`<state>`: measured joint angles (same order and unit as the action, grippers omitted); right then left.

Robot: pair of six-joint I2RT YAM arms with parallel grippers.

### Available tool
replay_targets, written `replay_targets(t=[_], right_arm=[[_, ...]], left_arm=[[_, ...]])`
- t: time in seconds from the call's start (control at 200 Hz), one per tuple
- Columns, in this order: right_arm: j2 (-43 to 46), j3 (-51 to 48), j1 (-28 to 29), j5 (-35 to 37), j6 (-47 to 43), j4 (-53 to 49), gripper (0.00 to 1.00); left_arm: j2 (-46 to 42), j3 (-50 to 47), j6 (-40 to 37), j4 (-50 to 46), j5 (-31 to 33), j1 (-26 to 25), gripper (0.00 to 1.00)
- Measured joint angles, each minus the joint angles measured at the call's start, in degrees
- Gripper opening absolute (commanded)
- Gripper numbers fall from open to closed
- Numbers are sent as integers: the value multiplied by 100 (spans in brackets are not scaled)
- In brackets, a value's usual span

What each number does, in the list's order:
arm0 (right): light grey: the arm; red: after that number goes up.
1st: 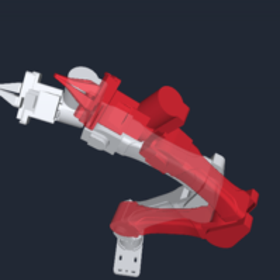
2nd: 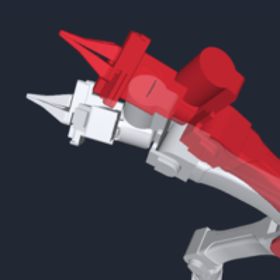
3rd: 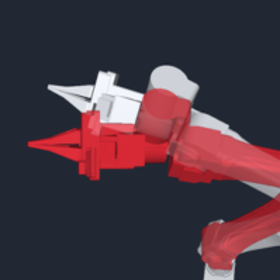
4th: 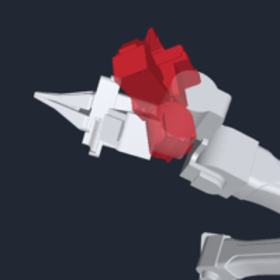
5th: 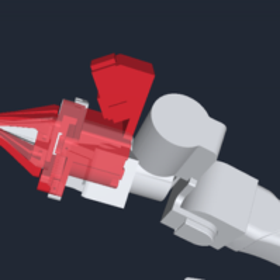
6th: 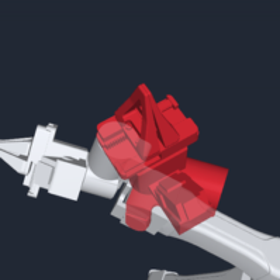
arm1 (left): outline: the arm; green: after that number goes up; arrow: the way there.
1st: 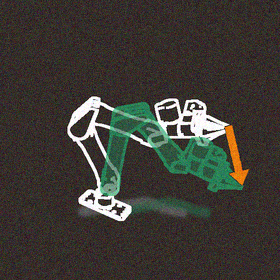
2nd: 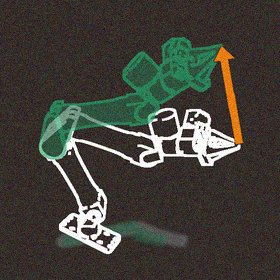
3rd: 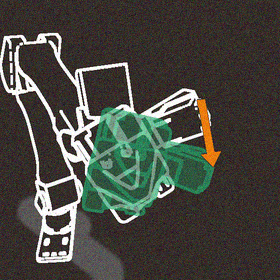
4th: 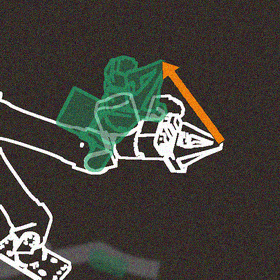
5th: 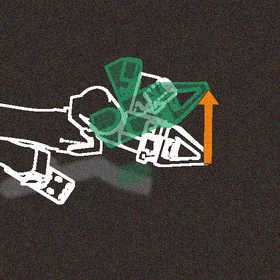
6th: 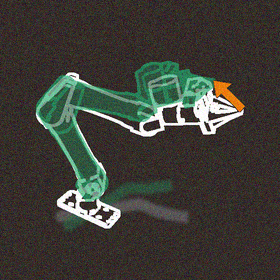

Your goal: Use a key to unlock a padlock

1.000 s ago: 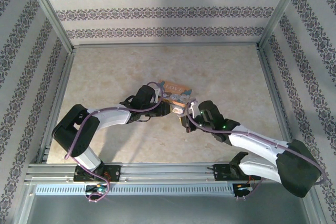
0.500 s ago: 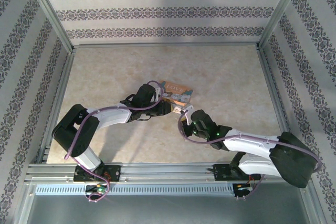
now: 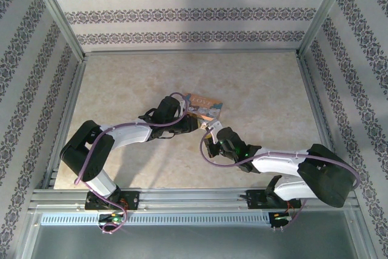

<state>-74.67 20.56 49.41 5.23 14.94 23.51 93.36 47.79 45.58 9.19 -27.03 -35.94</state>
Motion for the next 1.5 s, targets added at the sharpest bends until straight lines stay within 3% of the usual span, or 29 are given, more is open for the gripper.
replay_targets(t=[1.499], right_arm=[[-636,83,-17,573,-35,979,0]], left_arm=[[48,90,164,-2,0,0,21]])
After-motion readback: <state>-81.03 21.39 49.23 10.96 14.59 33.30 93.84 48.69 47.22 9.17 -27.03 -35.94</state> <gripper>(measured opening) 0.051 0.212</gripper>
